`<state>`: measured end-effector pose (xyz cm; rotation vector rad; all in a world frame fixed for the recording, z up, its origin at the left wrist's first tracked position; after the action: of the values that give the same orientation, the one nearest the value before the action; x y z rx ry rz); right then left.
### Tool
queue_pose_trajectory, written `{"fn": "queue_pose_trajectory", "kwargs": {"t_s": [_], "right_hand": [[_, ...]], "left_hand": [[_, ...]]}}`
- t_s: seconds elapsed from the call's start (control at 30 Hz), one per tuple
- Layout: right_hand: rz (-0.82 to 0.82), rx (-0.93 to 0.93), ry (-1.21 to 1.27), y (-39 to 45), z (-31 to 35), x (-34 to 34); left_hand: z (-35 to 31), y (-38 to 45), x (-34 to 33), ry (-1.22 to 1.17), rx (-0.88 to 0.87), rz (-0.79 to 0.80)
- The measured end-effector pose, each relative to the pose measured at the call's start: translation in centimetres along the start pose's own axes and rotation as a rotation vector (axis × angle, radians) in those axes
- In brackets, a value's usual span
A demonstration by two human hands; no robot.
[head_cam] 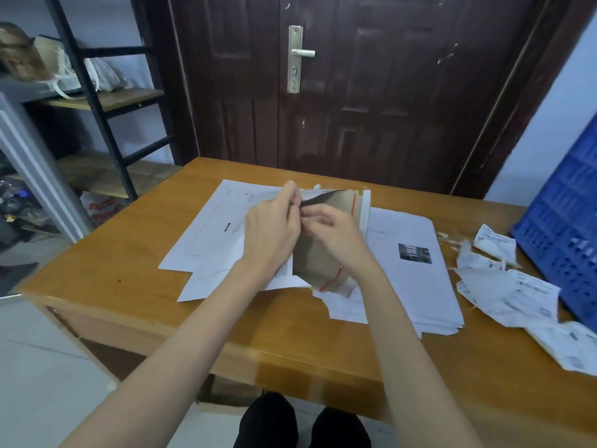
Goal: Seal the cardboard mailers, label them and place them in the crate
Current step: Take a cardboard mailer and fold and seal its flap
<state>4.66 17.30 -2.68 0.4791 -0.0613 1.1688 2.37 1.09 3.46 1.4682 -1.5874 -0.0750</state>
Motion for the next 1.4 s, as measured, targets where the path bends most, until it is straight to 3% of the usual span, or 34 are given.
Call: {"fn": "queue_pose_trajectory", "kwargs": {"t_s": [0.1,0.17,0.23,0.37,0.47,0.57,0.8,1.1,1.4], "right_hand": [[-0.372,0.027,0.109,-4.3,7.8,2.6],[-0.535,0.065,-0.073,-6.2,8.6,4.9],[-0.579,-0.054,-0.324,-6.7,6.3,6.7],[-0.493,-0.373,-0.714,-8.1,2.8,9.2],[-0.378,-0.573,-0.816,-8.8,1.7,9.5],[-0.334,-0.657,-0.844,-9.2,0.9,9.4],[-0.334,-0.659,-0.91,-9.5,0.5,9.2],[-0.345,-0.685,-0.887,-9.0,0.1,9.0],[-0.393,-0.664,-0.897,-8.9,0.5,9.1]], "left_hand": [[-0.2,0.2,0.6,0.016,-0.034,-0.042],[-0.2,0.4,1.0,0.026,-0.045,-0.06],[-0.2,0.5,1.3,0.032,-0.05,-0.084],[-0.6,0.9,2.2,0.012,-0.047,-0.143],[-1.0,1.3,3.0,0.027,-0.043,-0.174],[-1.1,1.8,3.4,0.013,-0.027,-0.193],[0.1,2.6,3.9,-0.096,0.078,-0.251],[-0.4,2.8,4.4,-0.035,0.018,-0.283],[2.1,1.8,3.1,0.1,-0.021,-0.204]]}}
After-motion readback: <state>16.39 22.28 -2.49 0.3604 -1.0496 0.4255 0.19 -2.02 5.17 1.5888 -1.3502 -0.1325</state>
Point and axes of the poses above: each hand's wrist, its own y-axis towards the middle knuckle, its own x-axis out of the back of the hand, z = x × y, the point moved 1 cm from there along y, towards the middle knuckle, and after that the axes turned 9 degrees about x, right-handed, at the moved point
